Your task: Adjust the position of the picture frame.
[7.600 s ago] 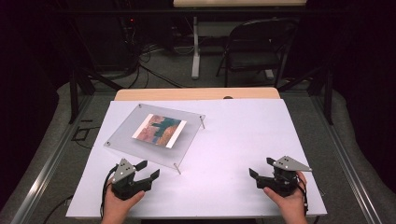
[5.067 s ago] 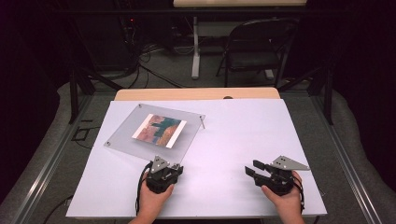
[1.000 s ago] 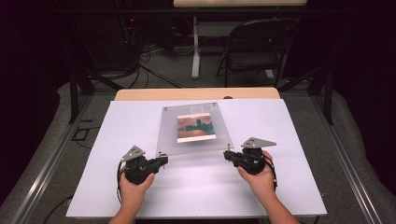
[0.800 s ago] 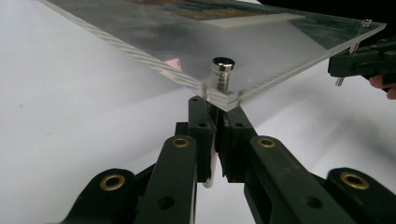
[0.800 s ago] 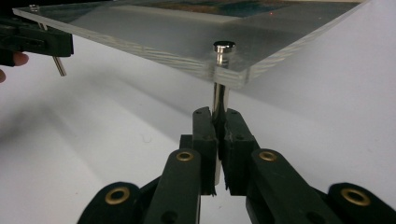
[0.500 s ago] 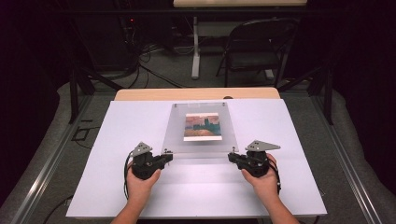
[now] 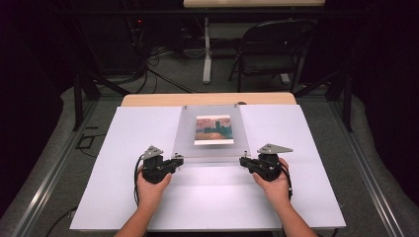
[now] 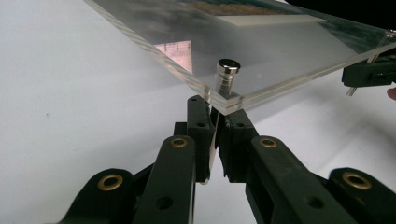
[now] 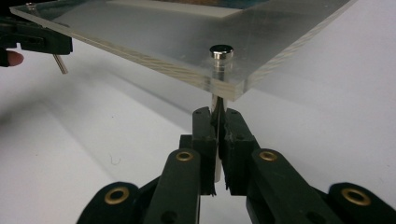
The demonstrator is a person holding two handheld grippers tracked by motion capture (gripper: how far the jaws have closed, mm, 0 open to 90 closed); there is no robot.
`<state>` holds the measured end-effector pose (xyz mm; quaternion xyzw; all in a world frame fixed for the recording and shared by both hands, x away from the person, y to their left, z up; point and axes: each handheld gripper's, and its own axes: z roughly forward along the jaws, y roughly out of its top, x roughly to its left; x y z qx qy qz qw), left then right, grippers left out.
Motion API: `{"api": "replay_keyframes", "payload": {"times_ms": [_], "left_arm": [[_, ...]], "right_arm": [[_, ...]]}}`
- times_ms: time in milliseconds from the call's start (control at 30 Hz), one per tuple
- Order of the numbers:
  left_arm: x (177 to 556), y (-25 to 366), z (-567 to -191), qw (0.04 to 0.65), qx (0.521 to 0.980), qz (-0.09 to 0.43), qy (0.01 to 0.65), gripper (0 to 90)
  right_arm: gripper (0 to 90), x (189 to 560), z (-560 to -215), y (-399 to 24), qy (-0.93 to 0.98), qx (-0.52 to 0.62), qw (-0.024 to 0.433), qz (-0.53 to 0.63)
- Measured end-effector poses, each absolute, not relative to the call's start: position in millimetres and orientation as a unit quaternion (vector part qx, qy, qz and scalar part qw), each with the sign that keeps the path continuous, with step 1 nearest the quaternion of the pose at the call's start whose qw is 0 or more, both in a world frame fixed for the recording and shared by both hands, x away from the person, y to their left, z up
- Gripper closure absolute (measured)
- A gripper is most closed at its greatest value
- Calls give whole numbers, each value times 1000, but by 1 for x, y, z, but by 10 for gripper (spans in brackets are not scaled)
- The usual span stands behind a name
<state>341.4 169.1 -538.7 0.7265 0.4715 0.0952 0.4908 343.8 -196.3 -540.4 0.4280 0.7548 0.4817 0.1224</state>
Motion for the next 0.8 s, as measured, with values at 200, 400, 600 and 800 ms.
{"api": "replay_keyframes", "payload": {"times_ms": [200, 400, 600, 800], "left_arm": [[343, 169, -543, 486, 729, 92, 472, 839], [346, 169, -546, 486, 729, 89, 475, 836], [347, 167, -547, 484, 731, 89, 472, 835], [348, 166, -549, 477, 736, 89, 472, 835]], "right_arm": [[852, 346, -544, -194, 756, 428, 127, 478], [852, 347, -547, -193, 759, 431, 128, 471], [850, 348, -549, -194, 755, 434, 133, 473], [850, 349, -553, -195, 755, 437, 138, 470]]}}
